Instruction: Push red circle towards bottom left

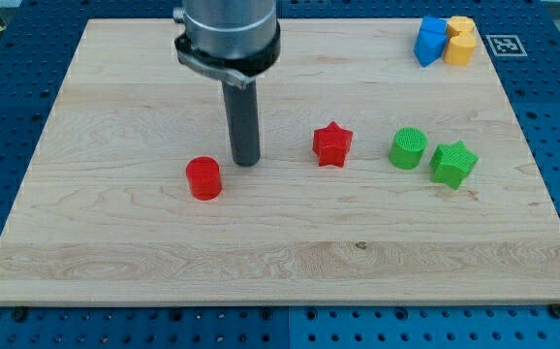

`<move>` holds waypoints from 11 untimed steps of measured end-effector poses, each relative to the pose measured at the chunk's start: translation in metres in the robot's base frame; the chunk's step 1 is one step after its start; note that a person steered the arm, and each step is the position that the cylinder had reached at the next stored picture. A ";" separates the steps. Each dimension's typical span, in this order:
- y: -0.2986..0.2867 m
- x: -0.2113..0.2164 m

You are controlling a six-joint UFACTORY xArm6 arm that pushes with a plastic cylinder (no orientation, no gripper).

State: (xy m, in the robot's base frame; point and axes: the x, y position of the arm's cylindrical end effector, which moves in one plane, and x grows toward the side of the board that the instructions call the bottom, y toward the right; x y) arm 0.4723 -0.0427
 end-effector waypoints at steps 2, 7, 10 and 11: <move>-0.044 0.066; -0.075 -0.004; -0.124 0.051; -0.137 0.040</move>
